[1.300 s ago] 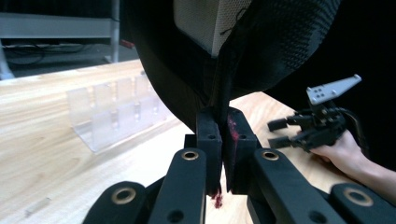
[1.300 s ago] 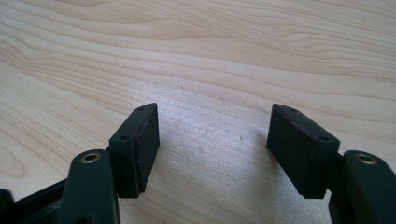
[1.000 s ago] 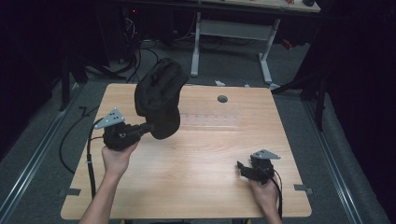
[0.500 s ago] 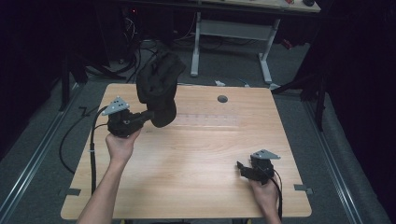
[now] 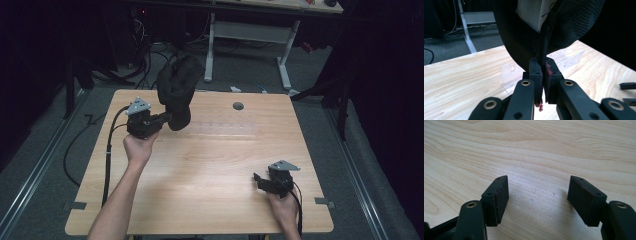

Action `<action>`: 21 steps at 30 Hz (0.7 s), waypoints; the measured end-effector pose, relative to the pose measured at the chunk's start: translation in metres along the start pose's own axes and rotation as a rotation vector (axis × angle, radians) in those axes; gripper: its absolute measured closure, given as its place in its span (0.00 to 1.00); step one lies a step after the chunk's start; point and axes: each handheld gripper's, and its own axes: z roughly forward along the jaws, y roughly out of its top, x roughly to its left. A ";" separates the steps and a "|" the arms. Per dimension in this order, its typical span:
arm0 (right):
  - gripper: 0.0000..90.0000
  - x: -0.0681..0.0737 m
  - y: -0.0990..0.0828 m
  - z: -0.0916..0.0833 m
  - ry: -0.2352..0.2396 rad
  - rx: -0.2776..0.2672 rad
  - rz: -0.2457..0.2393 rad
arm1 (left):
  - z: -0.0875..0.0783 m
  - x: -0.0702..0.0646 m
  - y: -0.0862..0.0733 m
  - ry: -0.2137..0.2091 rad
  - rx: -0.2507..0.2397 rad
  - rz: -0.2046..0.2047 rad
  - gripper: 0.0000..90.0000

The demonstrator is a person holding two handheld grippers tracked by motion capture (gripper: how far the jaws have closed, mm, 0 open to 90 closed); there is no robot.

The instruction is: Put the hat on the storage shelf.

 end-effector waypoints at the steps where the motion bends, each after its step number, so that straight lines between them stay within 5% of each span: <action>1: 0.37 0.000 0.000 0.000 0.000 0.000 0.000 | 0.002 0.000 0.000 0.003 0.001 0.002 0.96; 21: 0.37 0.000 0.000 0.000 0.001 -0.001 0.002 | 0.032 0.008 -0.014 0.032 0.023 -0.012 0.96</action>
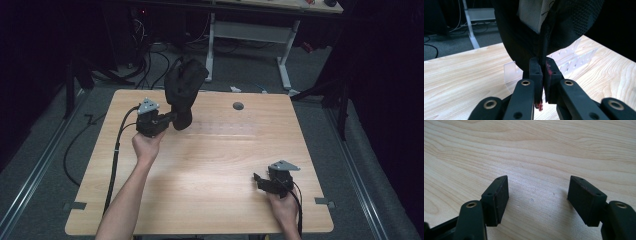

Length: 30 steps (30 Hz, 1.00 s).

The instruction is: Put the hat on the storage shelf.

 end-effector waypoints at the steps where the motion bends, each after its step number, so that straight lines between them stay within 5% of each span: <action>1: 0.37 0.000 0.000 0.000 0.000 0.000 0.000 | 0.000 0.000 0.000 0.000 0.000 0.000 0.96; 11: 0.37 0.000 0.000 0.000 -0.001 0.000 0.000 | 0.008 0.004 -0.017 0.000 0.028 -0.028 0.96; 30: 0.37 0.000 0.000 0.000 -0.001 0.000 -0.001 | 0.005 0.008 -0.022 -0.003 0.072 -0.061 0.91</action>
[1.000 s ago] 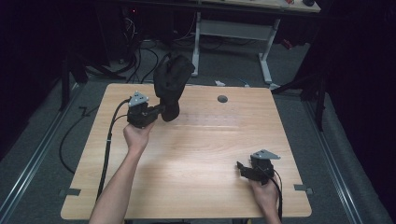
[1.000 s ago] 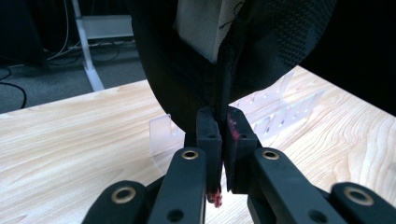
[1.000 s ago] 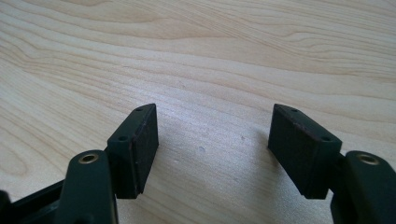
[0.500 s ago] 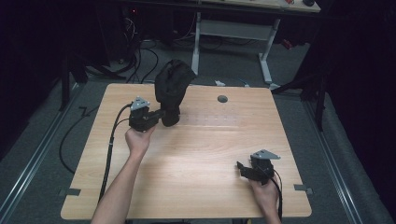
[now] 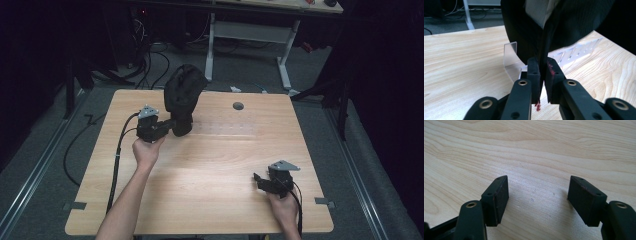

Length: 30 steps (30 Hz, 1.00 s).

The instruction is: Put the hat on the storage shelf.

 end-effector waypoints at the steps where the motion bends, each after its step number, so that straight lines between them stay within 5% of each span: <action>1: 0.37 0.000 0.000 0.000 0.000 0.000 0.000 | 0.000 0.000 0.000 0.000 0.000 0.000 0.91; 18: 0.37 0.000 0.000 0.000 0.000 0.000 0.000 | -0.009 -0.004 0.003 0.035 0.027 0.007 0.56; 30: 0.37 0.000 0.000 0.000 0.001 0.000 0.000 | -0.026 -0.003 0.005 0.047 0.031 -0.004 0.49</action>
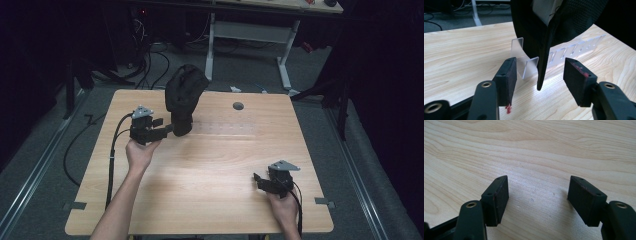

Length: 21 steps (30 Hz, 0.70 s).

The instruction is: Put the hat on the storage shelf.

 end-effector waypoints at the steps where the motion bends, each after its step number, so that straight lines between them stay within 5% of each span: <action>1: 0.37 0.000 0.000 0.000 -0.001 0.000 0.001 | -0.002 0.000 0.000 0.001 -0.001 0.000 0.48; 17: 0.37 0.000 0.000 0.000 0.000 0.000 0.000 | -0.024 0.000 -0.006 0.012 -0.002 -0.036 0.40; 21: 0.37 0.000 0.000 0.000 0.000 0.000 0.000 | -0.029 -0.002 -0.006 0.041 0.008 -0.062 0.35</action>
